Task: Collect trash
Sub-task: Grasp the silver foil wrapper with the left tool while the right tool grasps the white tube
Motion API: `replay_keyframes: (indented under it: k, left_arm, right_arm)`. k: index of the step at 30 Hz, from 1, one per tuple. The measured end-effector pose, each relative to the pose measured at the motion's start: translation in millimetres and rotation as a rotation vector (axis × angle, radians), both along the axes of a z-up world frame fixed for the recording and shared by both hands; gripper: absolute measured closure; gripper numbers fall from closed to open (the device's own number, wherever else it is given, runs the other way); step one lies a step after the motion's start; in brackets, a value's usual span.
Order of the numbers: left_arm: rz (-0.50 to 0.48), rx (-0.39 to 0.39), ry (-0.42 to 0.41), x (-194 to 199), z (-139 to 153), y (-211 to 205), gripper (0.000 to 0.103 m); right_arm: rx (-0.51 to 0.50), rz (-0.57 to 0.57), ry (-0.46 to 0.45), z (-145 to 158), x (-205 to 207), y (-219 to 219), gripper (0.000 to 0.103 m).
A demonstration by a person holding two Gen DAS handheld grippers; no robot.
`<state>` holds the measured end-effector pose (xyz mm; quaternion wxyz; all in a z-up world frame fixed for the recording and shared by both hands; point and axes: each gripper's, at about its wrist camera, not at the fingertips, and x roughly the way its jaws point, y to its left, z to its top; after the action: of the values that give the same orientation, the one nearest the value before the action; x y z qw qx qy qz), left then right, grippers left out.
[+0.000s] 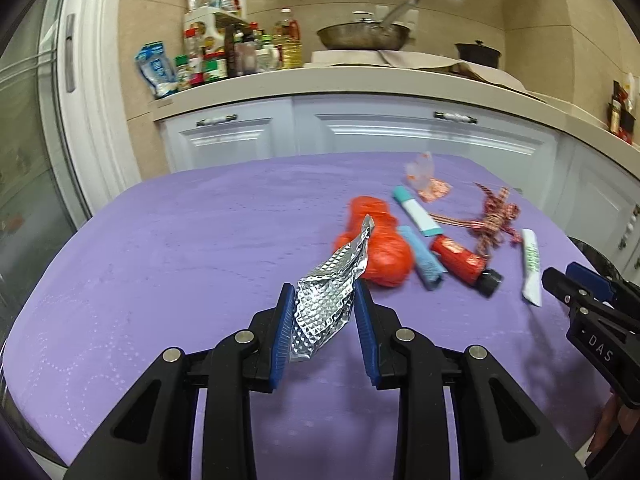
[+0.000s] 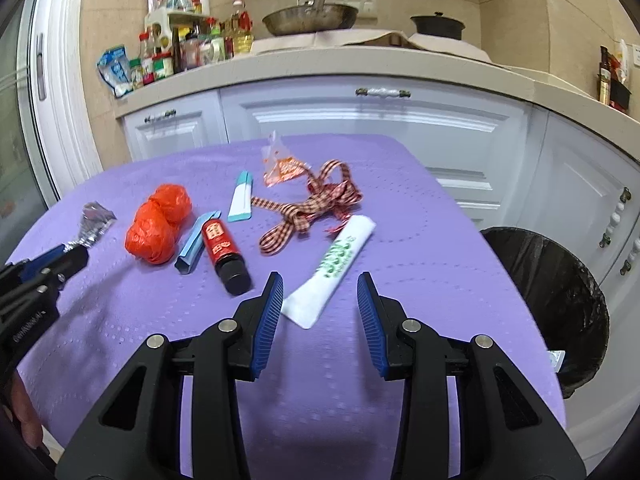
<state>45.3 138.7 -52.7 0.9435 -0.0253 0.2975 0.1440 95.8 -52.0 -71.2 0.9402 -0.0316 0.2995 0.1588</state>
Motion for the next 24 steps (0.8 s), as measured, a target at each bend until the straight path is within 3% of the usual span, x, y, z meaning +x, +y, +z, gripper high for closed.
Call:
replay_keyframes:
  k: [5, 10, 18, 21, 24]
  left_arm:
    - [0.010, -0.032, -0.002, -1.9, -2.4, 17.5, 0.072]
    - [0.006, -0.056, -0.001, -0.9, -5.2, 27.6, 0.072]
    - [0.001, -0.076, -0.001, -3.2, -7.8, 30.7, 0.072]
    - [0.003, -0.074, -0.004, -3.2, -7.1, 30.9, 0.072]
    - [0.006, -0.075, -0.007, -2.5, -5.7, 31.3, 0.072]
  right_arm:
    - [-0.086, -0.023, 0.051, -6.5, 9.4, 17.3, 0.065]
    - [-0.096, -0.050, 0.112, -11.4, 21.1, 16.4, 0.065]
    - [-0.097, -0.042, 0.108, -8.3, 23.9, 17.5, 0.070]
    - [-0.086, -0.049, 0.093, -3.3, 26.1, 18.0, 0.055]
    - [-0.106, -0.054, 0.118, -5.2, 34.4, 21.9, 0.053]
